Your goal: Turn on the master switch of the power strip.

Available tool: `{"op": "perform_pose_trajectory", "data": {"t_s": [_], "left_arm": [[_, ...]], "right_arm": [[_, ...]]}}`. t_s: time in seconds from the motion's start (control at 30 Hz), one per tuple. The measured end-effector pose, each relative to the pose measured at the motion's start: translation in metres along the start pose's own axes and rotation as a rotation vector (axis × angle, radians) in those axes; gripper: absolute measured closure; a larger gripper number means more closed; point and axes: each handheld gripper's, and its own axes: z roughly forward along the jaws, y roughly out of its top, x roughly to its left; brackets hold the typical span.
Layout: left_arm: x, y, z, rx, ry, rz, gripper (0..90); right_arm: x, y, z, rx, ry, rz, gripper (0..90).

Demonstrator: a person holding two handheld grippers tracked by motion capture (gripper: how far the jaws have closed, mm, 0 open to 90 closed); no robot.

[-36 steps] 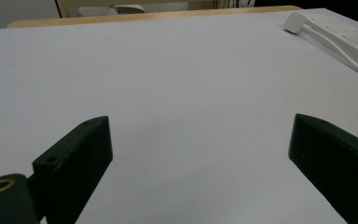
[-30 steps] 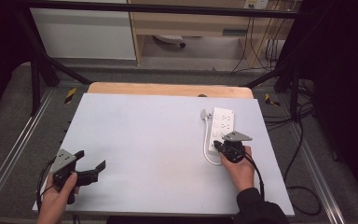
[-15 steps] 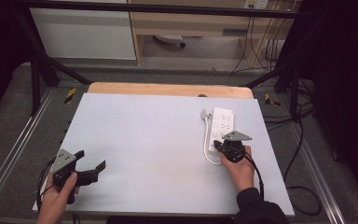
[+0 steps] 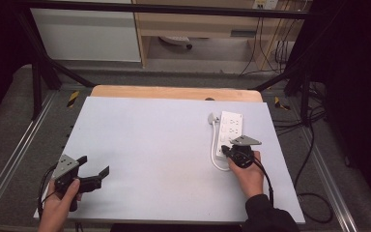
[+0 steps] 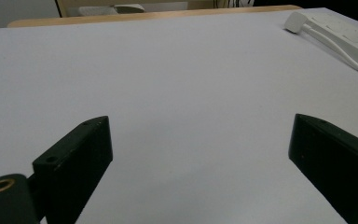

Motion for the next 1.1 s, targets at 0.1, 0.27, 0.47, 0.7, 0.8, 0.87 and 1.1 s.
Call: {"op": "perform_pose_trajectory", "data": {"t_s": [0.1,0.27,0.47,0.7,0.8,0.87,1.1], "left_arm": [[0.0,0.0,0.0001,0.001,0.0,0.002,6.3],[0.0001,0.0,0.0001,0.0,0.0,0.001,6.3],[0.0001,0.0001,0.0,-0.001,0.0,0.001,6.3],[0.0002,0.0001,-0.0002,-0.002,0.0,0.001,6.3],[0.0002,0.0,-0.0001,-0.001,-0.001,0.0,6.3],[0.0004,0.0,-0.0001,-0.001,0.0,0.001,6.3],[0.0006,0.0001,-0.0004,-0.003,0.0,0.0,6.3]], "right_arm": [[-0.0007,0.0007,-0.0011,-0.007,0.004,0.007,90.0],[-0.0009,0.0006,-0.0005,-0.009,0.005,0.007,90.0],[-0.0014,0.0007,-0.0008,-0.01,0.007,0.011,90.0],[-0.0023,0.0007,-0.0009,-0.009,0.013,0.03,90.0],[-0.0024,0.0007,-0.001,-0.01,0.015,0.038,90.0],[-0.0025,0.0006,-0.001,-0.013,0.018,0.045,90.0],[-0.004,0.0029,-0.0047,-0.039,0.024,0.062,90.0]]}}
